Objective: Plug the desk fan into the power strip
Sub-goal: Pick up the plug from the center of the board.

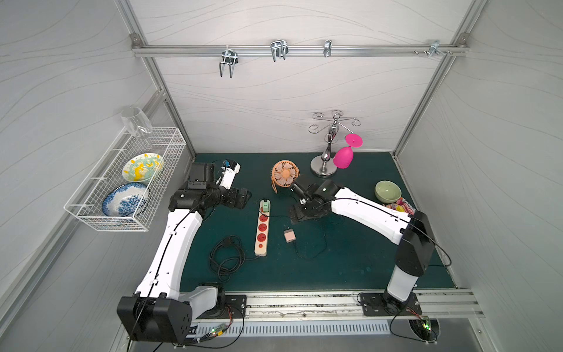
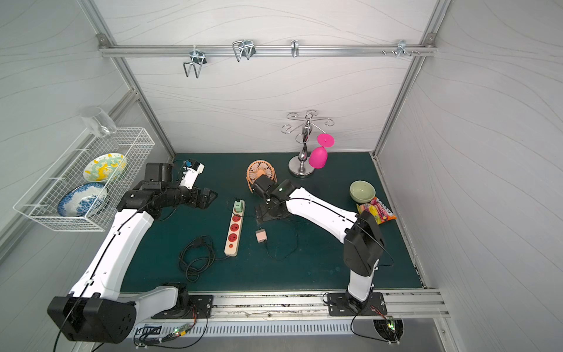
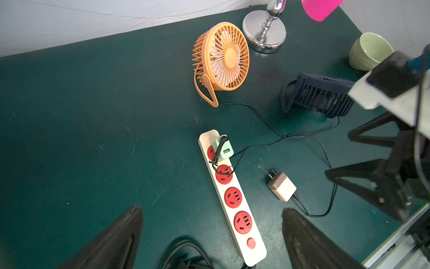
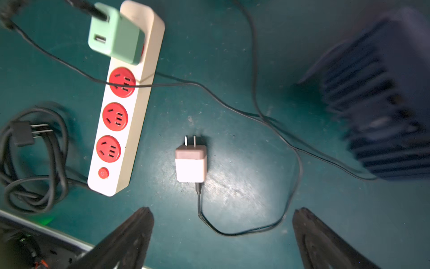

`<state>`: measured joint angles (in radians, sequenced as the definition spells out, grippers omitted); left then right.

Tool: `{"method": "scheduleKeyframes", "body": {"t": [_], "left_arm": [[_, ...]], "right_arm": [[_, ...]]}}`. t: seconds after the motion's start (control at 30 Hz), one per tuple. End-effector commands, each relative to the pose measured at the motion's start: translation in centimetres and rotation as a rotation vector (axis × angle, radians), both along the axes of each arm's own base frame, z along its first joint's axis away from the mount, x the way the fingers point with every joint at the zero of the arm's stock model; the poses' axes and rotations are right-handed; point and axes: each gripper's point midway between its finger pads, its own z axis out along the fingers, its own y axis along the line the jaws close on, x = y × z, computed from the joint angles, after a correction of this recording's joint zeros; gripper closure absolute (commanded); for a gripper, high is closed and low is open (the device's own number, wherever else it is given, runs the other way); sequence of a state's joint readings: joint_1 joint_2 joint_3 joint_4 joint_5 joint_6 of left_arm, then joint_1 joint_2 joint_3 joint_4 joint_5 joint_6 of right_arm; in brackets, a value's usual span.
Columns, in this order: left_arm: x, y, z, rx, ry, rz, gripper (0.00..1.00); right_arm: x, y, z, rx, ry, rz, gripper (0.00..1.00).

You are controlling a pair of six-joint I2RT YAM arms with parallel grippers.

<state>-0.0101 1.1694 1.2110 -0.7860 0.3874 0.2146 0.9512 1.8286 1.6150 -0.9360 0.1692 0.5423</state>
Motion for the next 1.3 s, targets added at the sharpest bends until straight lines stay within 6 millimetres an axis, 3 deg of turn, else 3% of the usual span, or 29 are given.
{"method": "scheduleKeyframes", "body": {"t": [0.0,0.57,1.03,1.27], "left_arm": [[0.5,-0.1,2.1,-0.063,-0.076,0.024,0.03],[0.8,0.2,1.9,-0.139,-0.072,0.064,0.03],[1.1,0.4,1.4,-0.159,-0.053,0.077,0.04],[1.3,0.5,1.5,-0.152,-0.054,0.079,0.04]], "right_arm": [[-1.0,1.0,-1.1,-0.054,0.049,0.048,0.05],[-2.0,4.3,-6.6,-0.178,0.287,0.161,0.15],[-3.1,4.5,-9.4,-0.19,0.449,0.174,0.22],[-2.6,3.6,-10.5,-0.19,0.522,0.106,0.36]]}}
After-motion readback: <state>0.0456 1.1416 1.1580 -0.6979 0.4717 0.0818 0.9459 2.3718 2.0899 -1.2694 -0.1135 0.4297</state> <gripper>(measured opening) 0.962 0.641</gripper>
